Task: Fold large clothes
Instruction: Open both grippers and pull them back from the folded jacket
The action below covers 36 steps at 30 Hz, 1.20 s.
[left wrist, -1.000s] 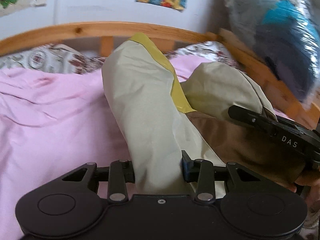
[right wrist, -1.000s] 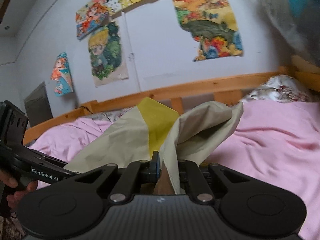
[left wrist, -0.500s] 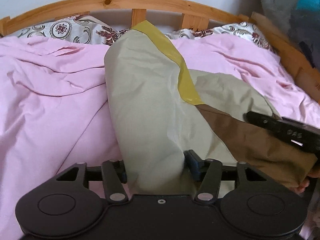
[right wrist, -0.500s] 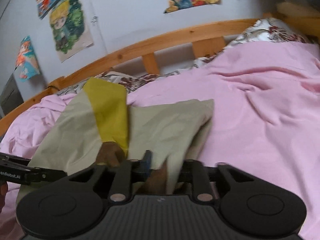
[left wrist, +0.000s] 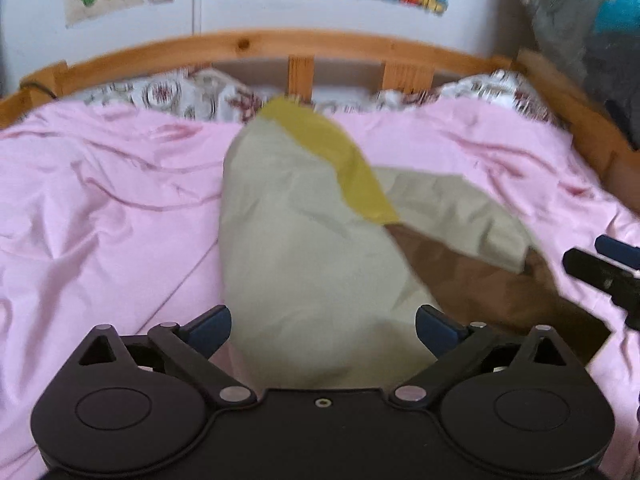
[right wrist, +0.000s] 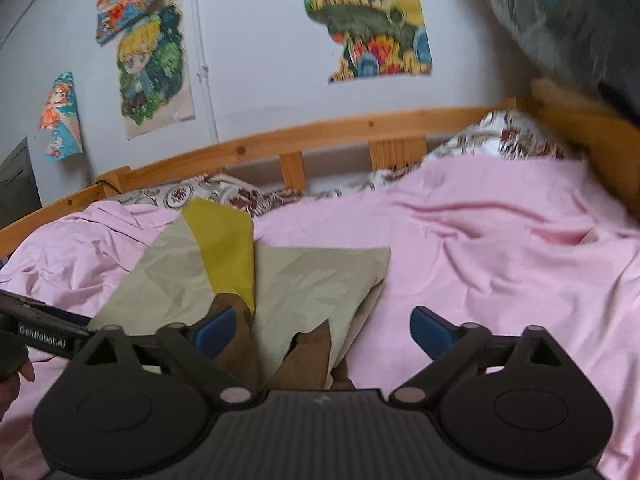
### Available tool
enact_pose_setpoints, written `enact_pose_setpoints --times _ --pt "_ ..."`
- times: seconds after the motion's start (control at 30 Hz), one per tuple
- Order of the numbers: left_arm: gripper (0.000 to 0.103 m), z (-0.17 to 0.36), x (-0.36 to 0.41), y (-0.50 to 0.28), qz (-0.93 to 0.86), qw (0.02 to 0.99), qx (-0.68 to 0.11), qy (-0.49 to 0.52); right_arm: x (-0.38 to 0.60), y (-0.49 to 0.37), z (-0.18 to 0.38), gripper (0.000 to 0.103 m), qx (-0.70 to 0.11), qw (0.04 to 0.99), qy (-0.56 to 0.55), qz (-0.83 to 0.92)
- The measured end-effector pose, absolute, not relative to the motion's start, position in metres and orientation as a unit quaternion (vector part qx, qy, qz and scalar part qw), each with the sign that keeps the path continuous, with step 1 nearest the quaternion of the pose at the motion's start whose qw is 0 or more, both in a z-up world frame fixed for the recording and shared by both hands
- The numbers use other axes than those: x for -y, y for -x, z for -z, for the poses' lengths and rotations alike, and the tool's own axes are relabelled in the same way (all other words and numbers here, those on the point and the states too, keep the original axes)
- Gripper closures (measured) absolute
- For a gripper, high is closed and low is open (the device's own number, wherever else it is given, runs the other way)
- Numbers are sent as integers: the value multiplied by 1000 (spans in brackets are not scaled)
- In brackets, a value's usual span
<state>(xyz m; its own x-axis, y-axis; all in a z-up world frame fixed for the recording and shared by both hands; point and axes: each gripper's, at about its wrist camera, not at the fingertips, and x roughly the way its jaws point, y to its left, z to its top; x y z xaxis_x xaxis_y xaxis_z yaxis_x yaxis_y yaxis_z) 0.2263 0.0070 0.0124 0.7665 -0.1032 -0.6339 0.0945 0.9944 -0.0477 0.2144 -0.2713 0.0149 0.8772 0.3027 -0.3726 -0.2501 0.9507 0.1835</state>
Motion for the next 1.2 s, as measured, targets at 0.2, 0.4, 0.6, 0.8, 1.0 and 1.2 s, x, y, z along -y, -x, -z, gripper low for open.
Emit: enact_pose_setpoints --times 0.2,0.4,0.6,0.8,1.0,1.2 --pt "1 -48 5 -179 51 961 -273 -4 269 -184 -44 0 -157 977 -49 -136" --pt "1 -76 8 -132 47 970 -238 6 265 -142 -70 0 -112 984 -36 -136" --pt "1 -84 4 -86 39 973 -228 13 266 -101 -85 0 -86 985 -40 -143" --pt "1 -78 -5 -49 24 974 -225 17 266 -64 -90 0 -81 984 -43 -152" --pt "1 -65 -13 -26 5 974 -224 12 267 -40 -82 0 -101 983 -50 -148" --pt "1 -41 -13 -16 -3 972 -235 20 266 -28 -65 0 -125 982 -49 -133"
